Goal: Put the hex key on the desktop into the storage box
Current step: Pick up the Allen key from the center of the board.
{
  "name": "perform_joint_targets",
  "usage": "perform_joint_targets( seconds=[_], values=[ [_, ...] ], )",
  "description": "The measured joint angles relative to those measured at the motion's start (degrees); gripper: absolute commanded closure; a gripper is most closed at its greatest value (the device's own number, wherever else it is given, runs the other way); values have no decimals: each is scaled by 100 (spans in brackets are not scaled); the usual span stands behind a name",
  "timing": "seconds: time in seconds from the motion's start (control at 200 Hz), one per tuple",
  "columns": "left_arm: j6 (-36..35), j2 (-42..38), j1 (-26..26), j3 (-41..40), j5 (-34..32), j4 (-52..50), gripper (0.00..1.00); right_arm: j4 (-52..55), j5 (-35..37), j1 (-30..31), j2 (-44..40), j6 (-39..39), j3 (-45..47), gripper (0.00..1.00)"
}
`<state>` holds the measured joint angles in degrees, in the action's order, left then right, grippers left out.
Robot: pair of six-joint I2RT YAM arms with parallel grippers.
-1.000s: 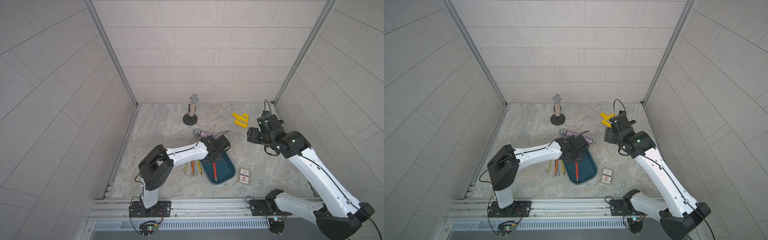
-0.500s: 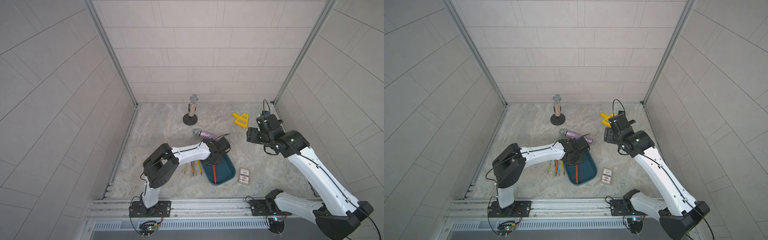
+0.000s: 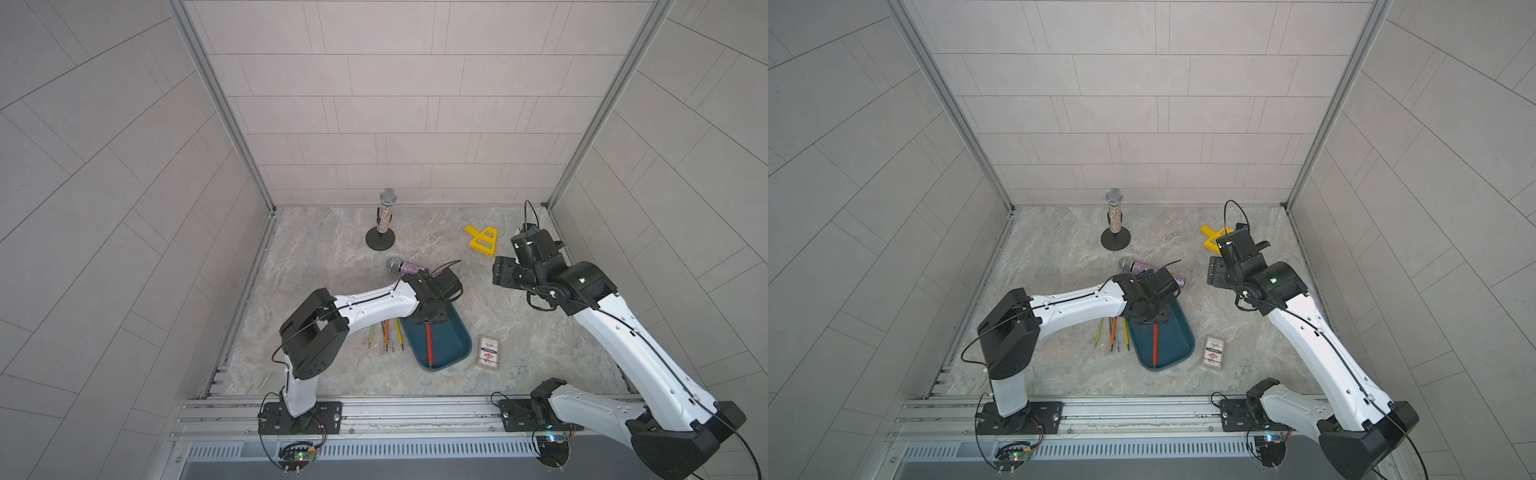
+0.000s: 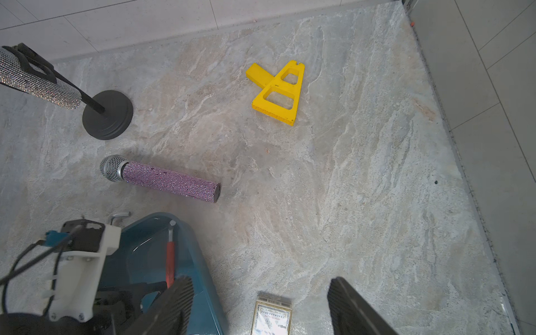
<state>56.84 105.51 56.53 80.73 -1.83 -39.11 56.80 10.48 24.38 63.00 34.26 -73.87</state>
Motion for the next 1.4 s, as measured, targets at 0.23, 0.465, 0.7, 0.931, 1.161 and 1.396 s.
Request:
perform_joint_targets(
  seconds=[0.23,0.465,0.7,0.931,1.161,1.396],
  values=[
    [-227,-1471,-92,103,-693,-251,68,2,0,0,-2,-68,-7,22],
    [-389,-3018,-1021,-1200,-894,-402,79,2,-9,0,-11,-85,-15,22],
    [-411,-2929,-1532,-2643,-350,-101,72,2,-52,0,-13,-83,-15,22],
    [-498,-2153,-1593,-2837,129,551,65,2,-66,0,-13,-85,-15,22],
    [-579,-1672,-1628,-2837,284,846,65,2,-66,0,-13,-85,-15,22],
    [-590,-1283,-1639,-2837,586,1040,65,4,-66,0,-13,-105,-15,22]
  ],
)
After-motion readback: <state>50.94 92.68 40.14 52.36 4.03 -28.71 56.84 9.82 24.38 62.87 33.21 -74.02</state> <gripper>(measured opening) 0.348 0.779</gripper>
